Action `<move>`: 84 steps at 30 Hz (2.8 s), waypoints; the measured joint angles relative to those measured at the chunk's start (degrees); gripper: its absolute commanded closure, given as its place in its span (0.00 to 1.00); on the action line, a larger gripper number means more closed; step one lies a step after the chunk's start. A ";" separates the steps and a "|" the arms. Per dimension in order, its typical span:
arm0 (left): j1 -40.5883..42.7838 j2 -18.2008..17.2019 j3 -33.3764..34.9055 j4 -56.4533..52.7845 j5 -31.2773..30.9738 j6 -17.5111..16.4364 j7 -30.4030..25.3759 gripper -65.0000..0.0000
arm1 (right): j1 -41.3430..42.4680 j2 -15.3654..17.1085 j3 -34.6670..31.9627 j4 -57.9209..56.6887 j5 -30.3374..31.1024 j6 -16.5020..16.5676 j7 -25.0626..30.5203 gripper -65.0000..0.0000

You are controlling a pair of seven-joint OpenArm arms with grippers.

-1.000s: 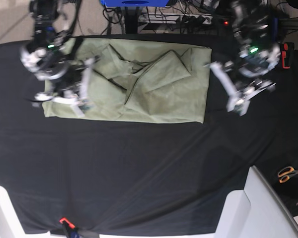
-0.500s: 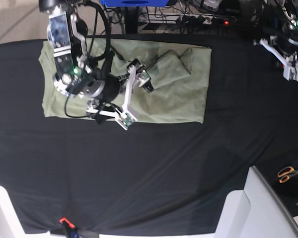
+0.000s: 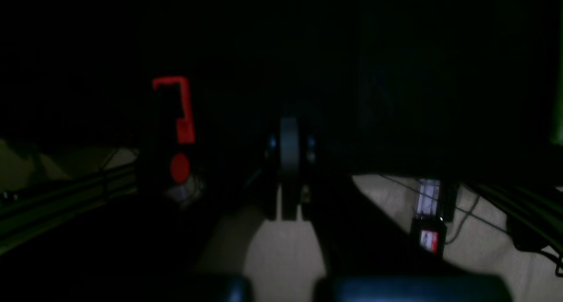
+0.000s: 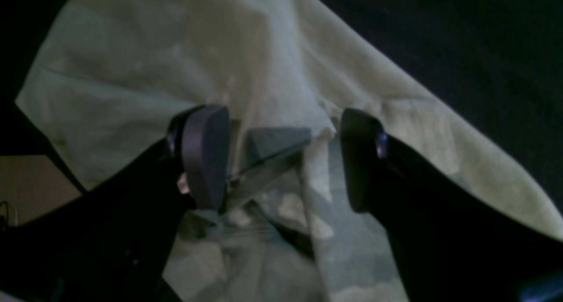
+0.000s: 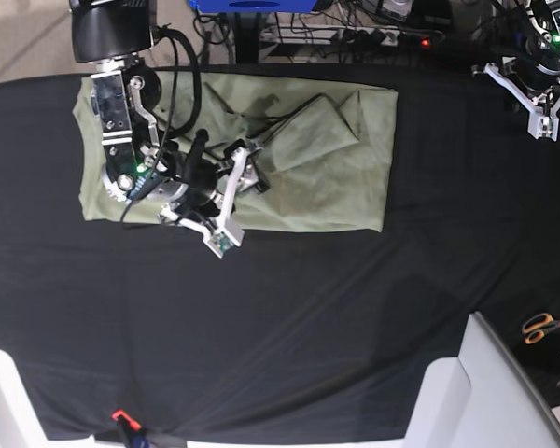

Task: Fold the T-shirt properly
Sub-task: 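Grasp the folded fabric with the right gripper and tuck it inward, then press the bunched fabric with the right gripper and lift away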

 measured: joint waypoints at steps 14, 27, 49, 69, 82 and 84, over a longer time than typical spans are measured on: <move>-0.35 -0.02 0.33 -0.04 -0.04 0.00 0.09 1.00 | 1.05 -0.28 2.25 -4.04 0.33 0.13 -0.15 0.99; -0.35 -0.02 0.31 -0.04 -0.04 0.02 0.07 1.00 | 6.82 0.70 1.49 -4.07 0.35 0.17 -6.80 0.97; -0.98 -0.22 5.03 -0.04 -0.74 -0.11 -0.17 1.00 | -20.90 5.20 -6.67 19.93 -1.40 -3.10 -0.79 0.42; -2.62 -2.43 7.13 -7.19 0.00 0.24 -0.28 1.00 | -18.18 7.67 -30.73 10.36 -12.02 -38.01 15.85 0.33; -4.11 -3.50 7.19 -7.74 -0.20 0.02 -0.50 1.00 | -16.33 10.08 -34.75 11.89 -11.98 -35.69 15.56 0.34; -4.00 -3.48 7.72 -7.30 -0.04 0.04 0.00 1.00 | -16.50 10.12 -34.73 11.89 -9.79 -35.63 14.21 0.34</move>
